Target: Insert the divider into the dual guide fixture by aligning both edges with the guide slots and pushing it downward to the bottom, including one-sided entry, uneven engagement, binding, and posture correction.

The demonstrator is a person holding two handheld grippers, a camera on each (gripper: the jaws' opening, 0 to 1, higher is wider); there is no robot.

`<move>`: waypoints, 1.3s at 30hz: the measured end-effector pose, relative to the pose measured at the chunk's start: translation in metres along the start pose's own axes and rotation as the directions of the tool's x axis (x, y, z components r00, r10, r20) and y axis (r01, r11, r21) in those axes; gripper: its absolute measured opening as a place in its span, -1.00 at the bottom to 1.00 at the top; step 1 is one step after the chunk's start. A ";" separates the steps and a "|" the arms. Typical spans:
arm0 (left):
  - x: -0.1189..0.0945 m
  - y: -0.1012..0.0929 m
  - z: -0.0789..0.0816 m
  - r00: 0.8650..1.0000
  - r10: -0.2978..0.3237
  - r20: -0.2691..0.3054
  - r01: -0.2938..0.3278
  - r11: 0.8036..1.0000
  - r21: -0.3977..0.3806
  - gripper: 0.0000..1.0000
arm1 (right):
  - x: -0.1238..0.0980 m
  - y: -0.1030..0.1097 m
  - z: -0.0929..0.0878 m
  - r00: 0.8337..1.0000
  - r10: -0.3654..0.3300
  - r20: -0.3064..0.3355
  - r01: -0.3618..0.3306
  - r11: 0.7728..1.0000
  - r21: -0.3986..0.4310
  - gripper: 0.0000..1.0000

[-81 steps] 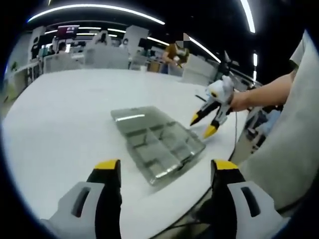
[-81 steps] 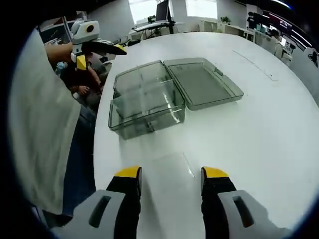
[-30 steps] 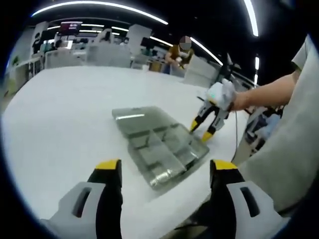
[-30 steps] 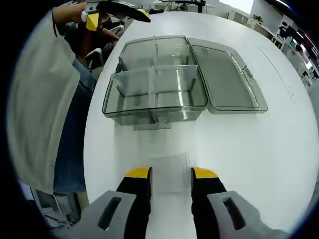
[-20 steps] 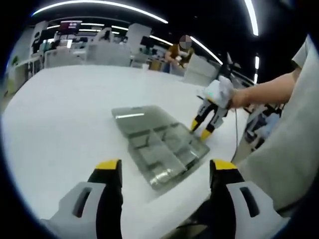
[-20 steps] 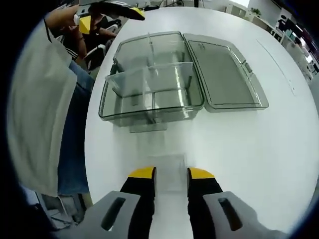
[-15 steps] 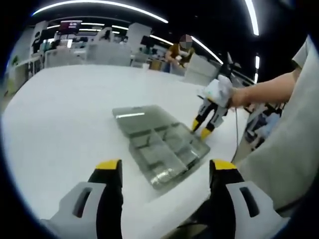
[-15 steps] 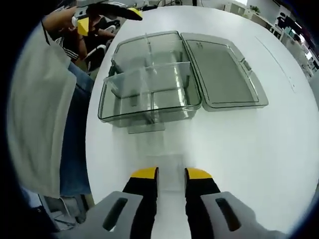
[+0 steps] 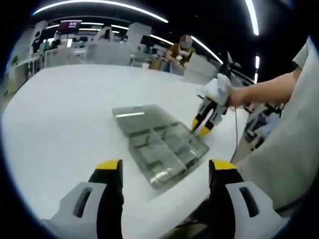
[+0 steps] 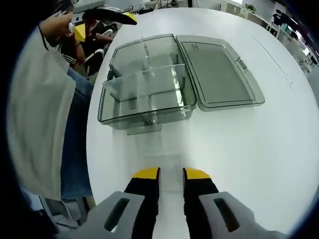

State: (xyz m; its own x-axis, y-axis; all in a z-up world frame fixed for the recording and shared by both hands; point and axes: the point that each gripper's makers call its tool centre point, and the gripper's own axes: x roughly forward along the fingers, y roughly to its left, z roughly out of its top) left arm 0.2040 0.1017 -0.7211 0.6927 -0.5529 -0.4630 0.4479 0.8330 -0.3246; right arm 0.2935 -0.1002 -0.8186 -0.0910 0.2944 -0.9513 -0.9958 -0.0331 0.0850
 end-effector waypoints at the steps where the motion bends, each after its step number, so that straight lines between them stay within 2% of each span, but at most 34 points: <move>1: 0.000 0.000 0.000 1.000 -0.001 -0.002 0.001 1.000 0.001 0.36 | 0.000 0.000 0.000 1.000 0.001 -0.002 -0.001 1.000 0.002 -0.72; 4: 0.000 0.002 -0.002 1.000 0.000 -0.001 0.000 1.000 0.000 0.36 | 0.004 0.005 -0.004 0.999 0.009 -0.047 -0.011 0.999 -0.042 -0.70; 8: -0.003 0.000 0.000 1.000 0.005 0.002 -0.005 1.000 -0.002 0.36 | 0.002 0.011 0.003 1.000 0.010 -0.015 -0.010 1.000 -0.015 -0.61; 13: -0.003 0.000 -0.003 1.000 0.005 0.000 -0.005 1.000 -0.003 0.36 | 0.001 0.014 0.005 1.000 0.013 -0.013 -0.014 1.000 -0.017 -0.49; 20: -0.003 -0.007 0.000 1.000 0.000 0.005 0.000 1.000 -0.001 0.36 | 0.002 0.021 -0.003 0.998 0.008 -0.056 -0.009 1.000 -0.010 -0.30; 26: -0.004 -0.006 0.000 1.000 0.002 0.009 -0.002 1.000 -0.002 0.36 | 0.002 0.020 -0.004 0.998 -0.018 -0.061 0.016 1.000 -0.023 -0.34; 28: -0.004 -0.006 0.000 1.000 0.002 0.009 -0.002 1.000 -0.002 0.36 | 0.003 0.016 -0.006 0.995 -0.051 -0.081 0.043 0.995 -0.091 -0.38; 39: -0.004 -0.005 -0.001 1.000 0.003 0.018 -0.002 1.000 -0.007 0.35 | 0.005 0.019 -0.006 0.990 -0.086 -0.113 0.079 0.995 -0.062 -0.42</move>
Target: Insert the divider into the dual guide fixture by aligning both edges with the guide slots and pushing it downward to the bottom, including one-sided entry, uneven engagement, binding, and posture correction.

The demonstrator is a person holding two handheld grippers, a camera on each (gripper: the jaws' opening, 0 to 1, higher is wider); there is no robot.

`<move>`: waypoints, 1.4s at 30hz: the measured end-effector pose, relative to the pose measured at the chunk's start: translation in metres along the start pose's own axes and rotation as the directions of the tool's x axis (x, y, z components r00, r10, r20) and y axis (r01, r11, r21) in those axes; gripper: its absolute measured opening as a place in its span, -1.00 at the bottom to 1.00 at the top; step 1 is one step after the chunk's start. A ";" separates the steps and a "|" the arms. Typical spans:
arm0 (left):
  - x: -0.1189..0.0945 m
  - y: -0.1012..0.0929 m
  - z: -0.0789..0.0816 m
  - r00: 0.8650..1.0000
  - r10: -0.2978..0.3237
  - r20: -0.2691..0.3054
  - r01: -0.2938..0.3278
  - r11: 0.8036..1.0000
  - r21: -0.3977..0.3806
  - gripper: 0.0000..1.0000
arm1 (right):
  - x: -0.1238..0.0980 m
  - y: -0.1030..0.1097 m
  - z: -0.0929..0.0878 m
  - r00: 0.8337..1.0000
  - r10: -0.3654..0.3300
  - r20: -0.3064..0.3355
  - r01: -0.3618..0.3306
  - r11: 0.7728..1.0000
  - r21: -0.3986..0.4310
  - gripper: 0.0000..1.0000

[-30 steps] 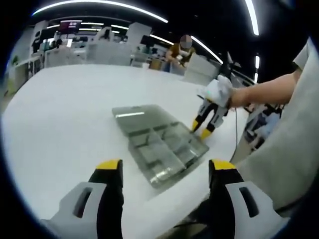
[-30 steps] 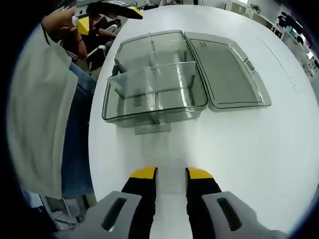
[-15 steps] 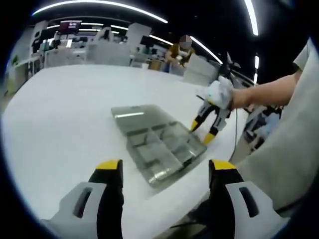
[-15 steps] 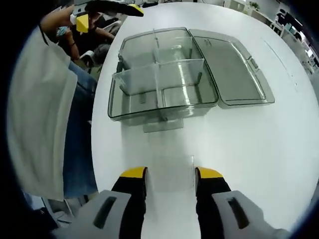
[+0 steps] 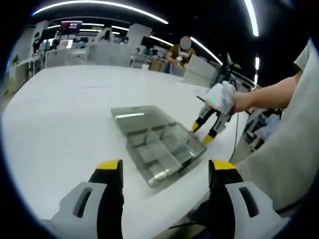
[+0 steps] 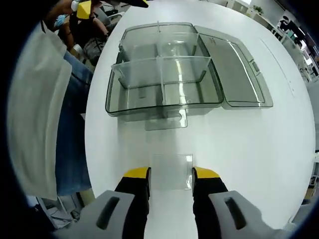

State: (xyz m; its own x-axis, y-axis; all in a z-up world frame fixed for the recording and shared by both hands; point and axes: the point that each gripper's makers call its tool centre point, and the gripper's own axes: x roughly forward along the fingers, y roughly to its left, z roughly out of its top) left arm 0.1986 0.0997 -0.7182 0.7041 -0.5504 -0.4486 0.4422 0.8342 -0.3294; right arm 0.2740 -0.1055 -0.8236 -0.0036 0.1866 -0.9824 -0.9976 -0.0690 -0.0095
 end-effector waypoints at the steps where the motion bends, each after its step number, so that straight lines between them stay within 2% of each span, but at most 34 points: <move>1: 0.000 0.000 0.000 1.000 0.000 0.001 0.000 1.000 -0.002 0.35 | 0.000 0.000 0.000 1.000 0.000 -0.001 0.000 1.000 0.005 -0.42; 8: 0.004 0.001 -0.001 1.000 -0.009 -0.001 0.009 1.000 0.000 0.35 | 0.001 -0.001 -0.001 1.000 0.003 -0.011 -0.003 1.000 -0.002 -0.45; 15: 0.009 0.000 0.002 1.000 -0.019 -0.005 0.019 1.000 0.008 0.34 | 0.001 -0.001 0.000 0.998 0.002 -0.069 -0.002 1.000 -0.002 -0.46; 18: 0.011 0.001 0.003 1.000 -0.021 -0.006 0.021 1.000 0.008 0.33 | -0.001 -0.001 -0.001 0.997 0.004 -0.075 -0.004 1.000 0.001 -0.47; 42: 0.015 0.003 0.008 0.999 -0.029 -0.021 0.029 0.999 0.013 0.32 | -0.002 -0.004 -0.002 1.000 -0.018 -0.011 0.018 1.000 0.014 -0.47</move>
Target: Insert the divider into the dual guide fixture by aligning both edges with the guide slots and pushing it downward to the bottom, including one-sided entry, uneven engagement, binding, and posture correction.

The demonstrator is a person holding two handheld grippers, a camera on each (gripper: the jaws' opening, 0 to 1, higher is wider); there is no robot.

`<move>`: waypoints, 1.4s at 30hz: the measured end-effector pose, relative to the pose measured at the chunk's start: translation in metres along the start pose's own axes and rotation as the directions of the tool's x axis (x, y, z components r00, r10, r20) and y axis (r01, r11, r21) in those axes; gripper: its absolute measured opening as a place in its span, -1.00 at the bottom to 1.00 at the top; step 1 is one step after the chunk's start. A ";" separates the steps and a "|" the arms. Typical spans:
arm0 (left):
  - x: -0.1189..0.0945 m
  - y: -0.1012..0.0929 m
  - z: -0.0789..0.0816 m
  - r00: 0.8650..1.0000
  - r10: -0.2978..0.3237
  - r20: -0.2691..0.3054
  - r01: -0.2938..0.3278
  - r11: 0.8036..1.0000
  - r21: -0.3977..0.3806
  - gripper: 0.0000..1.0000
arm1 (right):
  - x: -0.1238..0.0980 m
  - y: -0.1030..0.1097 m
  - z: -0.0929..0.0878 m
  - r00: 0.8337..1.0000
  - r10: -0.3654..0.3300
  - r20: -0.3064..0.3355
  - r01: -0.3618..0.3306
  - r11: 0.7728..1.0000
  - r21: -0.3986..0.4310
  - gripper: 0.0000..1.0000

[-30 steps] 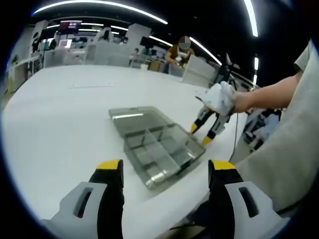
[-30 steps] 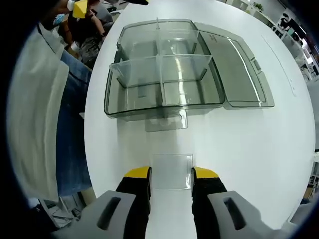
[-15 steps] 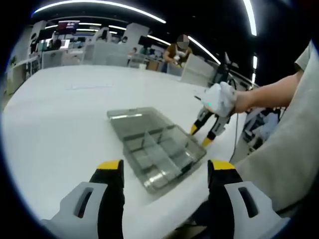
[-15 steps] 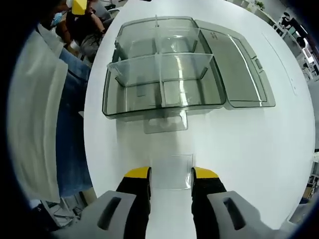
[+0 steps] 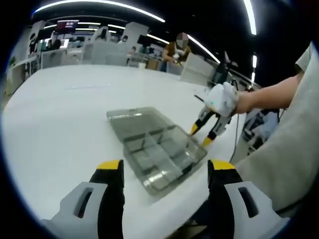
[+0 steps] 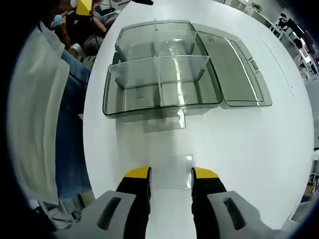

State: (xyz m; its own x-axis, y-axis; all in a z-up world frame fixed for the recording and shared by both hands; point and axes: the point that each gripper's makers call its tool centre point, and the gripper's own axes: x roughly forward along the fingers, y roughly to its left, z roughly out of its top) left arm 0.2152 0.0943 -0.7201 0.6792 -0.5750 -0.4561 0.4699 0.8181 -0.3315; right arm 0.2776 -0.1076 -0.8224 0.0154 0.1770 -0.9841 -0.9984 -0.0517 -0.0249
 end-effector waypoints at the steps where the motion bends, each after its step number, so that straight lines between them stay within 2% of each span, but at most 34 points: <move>1: 0.000 0.000 0.000 1.000 0.000 0.000 0.000 1.000 -0.001 0.32 | -0.001 0.000 0.000 1.000 0.000 0.001 0.000 1.000 0.002 -0.47; 13: -0.002 -0.001 0.002 1.000 0.001 0.001 -0.001 1.000 0.006 0.32 | -0.022 -0.005 0.012 0.998 -0.054 0.044 0.054 0.999 -0.001 -0.47; 21: 0.005 -0.007 0.006 1.000 -0.017 -0.001 0.017 1.000 0.017 0.31 | -0.046 -0.009 0.023 0.990 -0.110 0.085 0.111 0.994 -0.009 -0.47; 29: 0.010 -0.011 0.010 0.999 -0.033 -0.003 0.033 0.999 0.022 0.29 | -0.076 -0.012 0.045 0.971 -0.184 0.155 0.191 0.981 -0.031 -0.47; 42: 0.021 -0.019 0.023 0.998 -0.059 0.007 0.059 0.998 0.000 0.21 | -0.106 -0.012 0.070 0.932 -0.271 0.240 0.296 0.952 -0.074 -0.47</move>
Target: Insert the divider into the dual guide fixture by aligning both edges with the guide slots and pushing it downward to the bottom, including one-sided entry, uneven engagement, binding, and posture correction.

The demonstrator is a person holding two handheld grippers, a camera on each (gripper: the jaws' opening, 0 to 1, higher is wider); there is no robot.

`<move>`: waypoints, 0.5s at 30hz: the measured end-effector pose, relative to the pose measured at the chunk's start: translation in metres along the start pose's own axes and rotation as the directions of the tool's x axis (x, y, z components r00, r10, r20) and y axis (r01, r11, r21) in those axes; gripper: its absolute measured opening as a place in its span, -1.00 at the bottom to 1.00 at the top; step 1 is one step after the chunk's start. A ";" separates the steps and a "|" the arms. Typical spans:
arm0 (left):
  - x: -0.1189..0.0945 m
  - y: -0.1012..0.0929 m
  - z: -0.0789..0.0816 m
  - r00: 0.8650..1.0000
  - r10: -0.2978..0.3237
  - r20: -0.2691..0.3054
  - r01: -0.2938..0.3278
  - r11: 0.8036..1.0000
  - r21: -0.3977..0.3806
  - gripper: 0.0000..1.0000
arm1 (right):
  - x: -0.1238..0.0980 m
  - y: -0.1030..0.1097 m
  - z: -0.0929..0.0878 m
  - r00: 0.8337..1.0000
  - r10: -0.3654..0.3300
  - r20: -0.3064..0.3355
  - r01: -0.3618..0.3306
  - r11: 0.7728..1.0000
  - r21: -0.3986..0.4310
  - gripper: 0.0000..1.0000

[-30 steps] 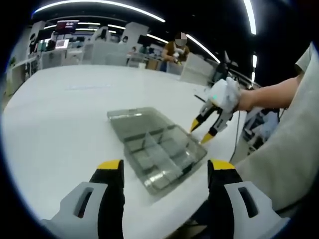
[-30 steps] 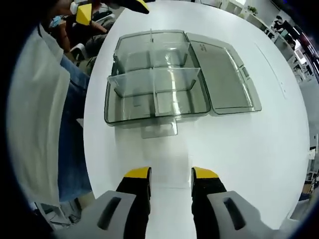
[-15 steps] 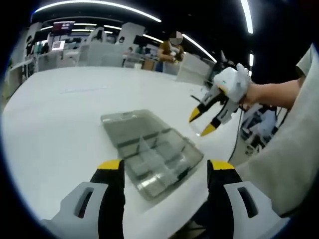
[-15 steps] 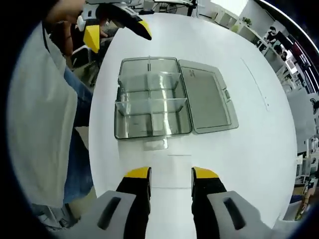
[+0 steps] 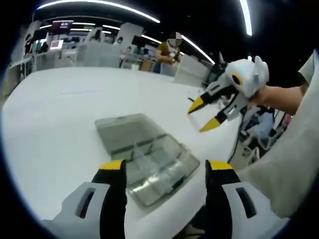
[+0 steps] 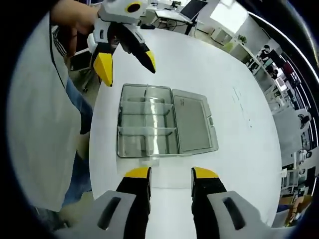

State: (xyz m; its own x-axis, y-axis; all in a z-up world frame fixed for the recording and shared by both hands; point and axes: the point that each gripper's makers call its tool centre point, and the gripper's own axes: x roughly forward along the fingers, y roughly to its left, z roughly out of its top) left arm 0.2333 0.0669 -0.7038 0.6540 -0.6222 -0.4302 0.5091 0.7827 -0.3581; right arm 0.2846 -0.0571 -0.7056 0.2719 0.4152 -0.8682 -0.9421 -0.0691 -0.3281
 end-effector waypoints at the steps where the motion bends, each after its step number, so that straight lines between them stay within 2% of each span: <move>1: 0.001 0.000 0.001 1.000 -0.001 0.000 0.001 1.000 -0.006 0.20 | -0.002 -0.001 0.002 1.000 -0.007 0.006 0.007 1.000 -0.004 -0.47; 8: 0.006 -0.006 0.015 1.000 -0.016 0.018 0.016 0.999 -0.029 0.10 | -0.010 -0.004 0.018 0.996 -0.062 0.056 0.064 0.997 -0.043 -0.47; 15: 0.013 -0.019 0.024 0.998 -0.058 0.016 0.059 0.996 -0.073 -0.05 | -0.015 -0.001 0.027 0.993 -0.079 0.090 0.085 0.994 -0.064 -0.47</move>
State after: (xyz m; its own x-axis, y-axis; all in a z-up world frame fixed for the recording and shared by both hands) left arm 0.2457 0.0437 -0.6826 0.6322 -0.6662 -0.3954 0.5047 0.7414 -0.4423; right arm 0.2765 -0.0384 -0.6820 0.3269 0.4992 -0.8024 -0.9010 -0.0915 -0.4241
